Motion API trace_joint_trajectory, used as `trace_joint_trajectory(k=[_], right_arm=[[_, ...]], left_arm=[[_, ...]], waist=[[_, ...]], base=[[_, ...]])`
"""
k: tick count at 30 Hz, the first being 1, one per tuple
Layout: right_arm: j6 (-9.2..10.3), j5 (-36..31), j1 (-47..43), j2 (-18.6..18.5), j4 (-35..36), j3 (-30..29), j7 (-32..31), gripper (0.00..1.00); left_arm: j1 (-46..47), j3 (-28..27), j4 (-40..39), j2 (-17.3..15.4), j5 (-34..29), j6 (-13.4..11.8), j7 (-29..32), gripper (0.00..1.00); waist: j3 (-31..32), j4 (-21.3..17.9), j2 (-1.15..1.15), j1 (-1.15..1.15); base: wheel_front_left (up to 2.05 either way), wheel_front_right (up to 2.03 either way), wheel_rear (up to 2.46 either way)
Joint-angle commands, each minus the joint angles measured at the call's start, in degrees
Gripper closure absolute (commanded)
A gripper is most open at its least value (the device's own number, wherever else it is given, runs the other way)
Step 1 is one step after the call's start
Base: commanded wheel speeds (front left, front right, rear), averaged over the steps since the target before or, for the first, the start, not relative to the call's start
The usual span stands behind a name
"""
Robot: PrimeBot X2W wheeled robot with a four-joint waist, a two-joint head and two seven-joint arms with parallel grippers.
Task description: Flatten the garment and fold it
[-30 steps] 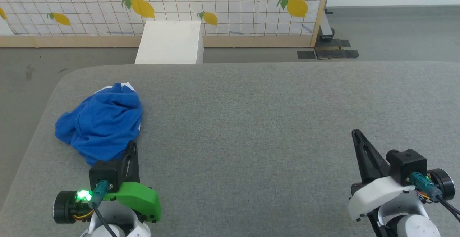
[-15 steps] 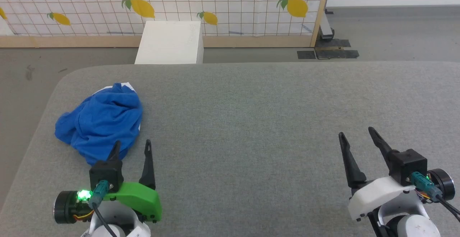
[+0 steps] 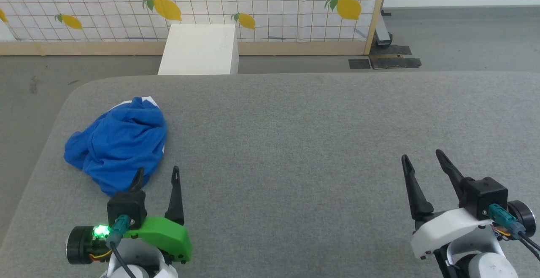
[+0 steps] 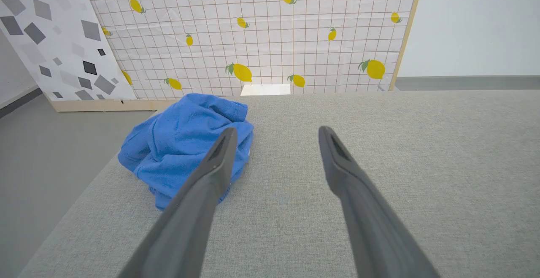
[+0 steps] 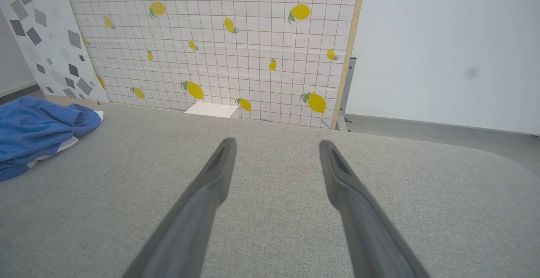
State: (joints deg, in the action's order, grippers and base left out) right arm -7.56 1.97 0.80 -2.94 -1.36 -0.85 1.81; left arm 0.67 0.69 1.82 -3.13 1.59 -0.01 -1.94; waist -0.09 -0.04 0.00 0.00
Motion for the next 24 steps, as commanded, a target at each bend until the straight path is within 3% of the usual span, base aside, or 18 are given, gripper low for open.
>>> trace_joint_trajectory(k=[1,24], right_arm=[[0.01,0.7,-0.7,0.0,-0.3,-0.2,0.7,0.0],[0.03,3.2,-1.4,0.0,-2.0,-1.4,3.6,0.0]], left_arm=[[0.2,0.0,0.3,0.0,0.4,0.4,-0.6,0.0],[0.5,0.5,2.5,0.0,1.4,1.1,-3.5,0.0]], waist=[[0.0,0.0,0.0,0.0],[-0.2,0.0,0.0,0.0]], base=[[0.0,0.0,0.0],[0.0,0.0,0.0]])
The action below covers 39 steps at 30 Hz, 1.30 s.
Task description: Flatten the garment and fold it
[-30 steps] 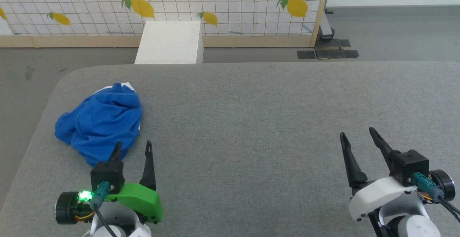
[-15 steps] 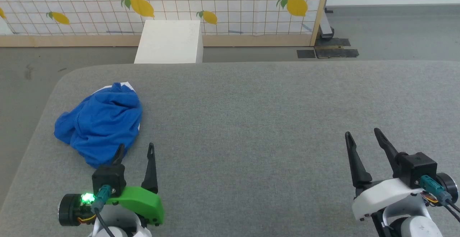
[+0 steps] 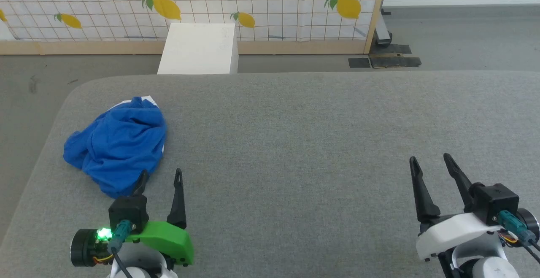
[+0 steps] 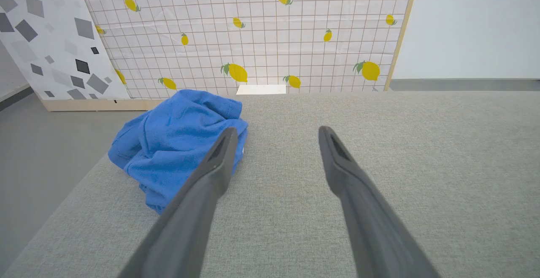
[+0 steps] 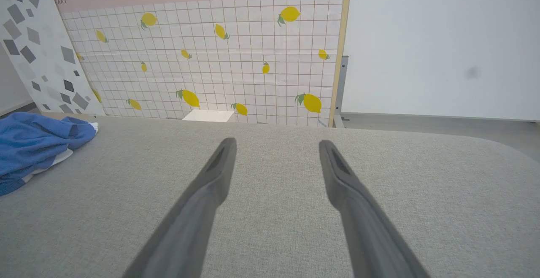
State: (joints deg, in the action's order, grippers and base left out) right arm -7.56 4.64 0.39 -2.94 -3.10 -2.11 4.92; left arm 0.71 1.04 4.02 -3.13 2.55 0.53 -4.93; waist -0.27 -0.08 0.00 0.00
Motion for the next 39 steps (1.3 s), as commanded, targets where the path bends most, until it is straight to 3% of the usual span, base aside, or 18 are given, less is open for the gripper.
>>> trace_joint_trajectory(k=[1,21,39], right_arm=[[0.03,0.7,-1.0,0.0,-0.3,-0.2,0.6,0.0],[0.04,1.6,-1.4,0.0,-2.3,-0.6,3.0,0.0],[0.05,2.2,-1.2,0.0,-4.5,0.9,5.1,0.0]], left_arm=[[0.5,0.1,0.4,0.0,0.4,0.5,-0.6,0.0],[1.2,0.5,2.2,0.1,1.3,1.0,-3.0,0.0],[1.6,0.1,4.0,0.0,2.2,1.2,-5.1,0.0]], waist=[[0.0,0.0,0.0,0.0],[-0.2,1.7,0.0,0.0],[-0.4,13.3,0.0,0.0]], base=[[0.0,0.0,0.0],[0.0,0.0,0.0],[0.0,0.0,0.0]])
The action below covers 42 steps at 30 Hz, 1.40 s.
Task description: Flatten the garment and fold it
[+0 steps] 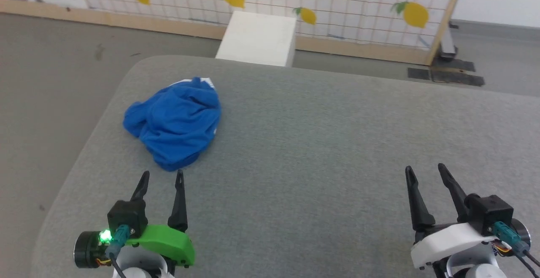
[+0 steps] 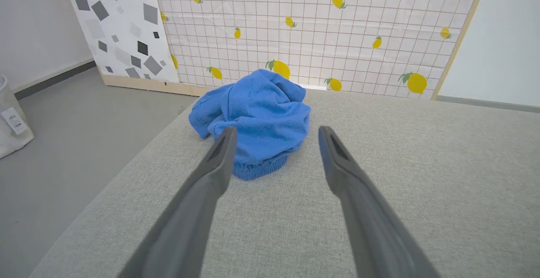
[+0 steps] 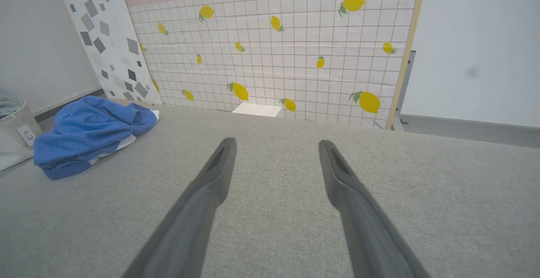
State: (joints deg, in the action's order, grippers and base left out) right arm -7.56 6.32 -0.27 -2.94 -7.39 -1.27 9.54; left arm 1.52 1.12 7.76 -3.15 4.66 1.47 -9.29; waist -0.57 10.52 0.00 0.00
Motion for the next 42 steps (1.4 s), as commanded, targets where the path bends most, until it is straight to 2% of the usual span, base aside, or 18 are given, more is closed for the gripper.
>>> trace_joint_trajectory(k=[1,10,18,30,42], right_arm=[[0.05,0.6,-0.4,0.0,-0.4,0.3,0.6,0.0],[0.06,1.3,0.6,0.0,-2.2,1.7,1.6,0.0],[0.06,2.1,1.0,0.1,-3.8,2.5,2.4,0.0],[0.07,3.4,0.6,0.1,-5.7,3.1,3.9,0.0],[0.08,4.1,1.3,0.1,-6.8,3.5,5.1,0.0]], left_arm=[[0.8,-0.1,0.3,0.0,0.2,0.2,-0.9,0.0],[0.9,-0.2,1.1,0.0,0.8,0.3,-1.9,0.0],[1.1,-0.3,2.0,0.1,1.4,0.3,-2.9,0.0],[0.6,-0.1,2.9,0.2,2.1,0.2,-4.3,0.0],[2.0,-0.4,4.4,0.2,3.7,0.9,-5.7,0.0]], waist=[[-0.2,3.5,0.0,0.0],[-1.0,9.9,0.0,0.0],[-1.3,13.6,0.0,0.0],[-1.0,16.7,0.0,0.0],[-1.9,17.5,0.0,0.0]], base=[[0.0,0.0,0.0],[0.0,0.0,0.0],[0.0,0.0,0.0],[0.0,0.0,0.0],[0.0,0.0,0.0]])
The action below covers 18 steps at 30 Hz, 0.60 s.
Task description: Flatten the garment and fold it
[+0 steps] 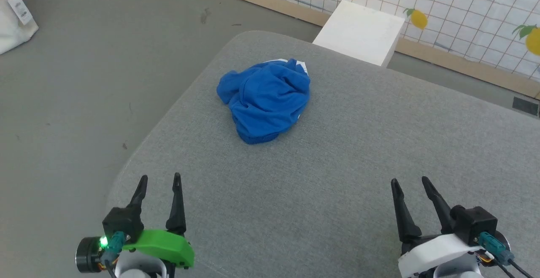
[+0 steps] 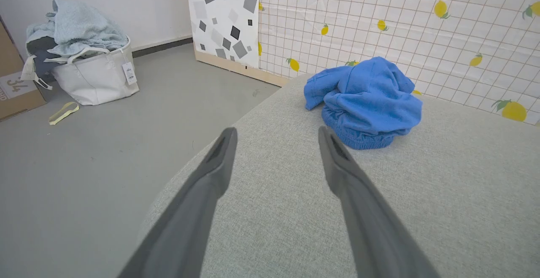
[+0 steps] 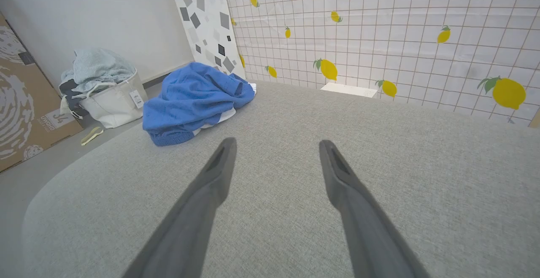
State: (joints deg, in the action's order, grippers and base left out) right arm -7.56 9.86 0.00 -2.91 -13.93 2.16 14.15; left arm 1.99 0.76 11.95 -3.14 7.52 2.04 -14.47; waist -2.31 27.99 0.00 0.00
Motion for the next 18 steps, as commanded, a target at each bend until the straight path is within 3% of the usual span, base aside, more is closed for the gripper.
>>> trace_joint_trajectory(k=[1,11,18], right_arm=[[0.08,0.5,1.1,0.0,-0.1,0.1,0.4,0.0],[0.08,-1.3,3.0,0.0,1.7,-0.3,-1.1,0.0],[0.08,-3.3,5.4,0.0,4.5,-0.2,-3.0,0.0]], left_arm=[[2.0,0.1,0.3,0.2,0.9,0.5,-0.5,0.0],[15.3,0.3,8.0,-1.1,3.6,3.3,0.0,0.0],[31.6,0.1,20.8,-4.5,9.4,4.9,9.2,0.0]], waist=[[-0.3,-0.2,0.0,0.0],[-4.0,-3.7,0.0,0.0],[-9.7,-8.7,0.0,0.0]], base=[[0.0,0.0,0.0],[0.0,0.0,0.0],[0.0,0.0,0.0]])
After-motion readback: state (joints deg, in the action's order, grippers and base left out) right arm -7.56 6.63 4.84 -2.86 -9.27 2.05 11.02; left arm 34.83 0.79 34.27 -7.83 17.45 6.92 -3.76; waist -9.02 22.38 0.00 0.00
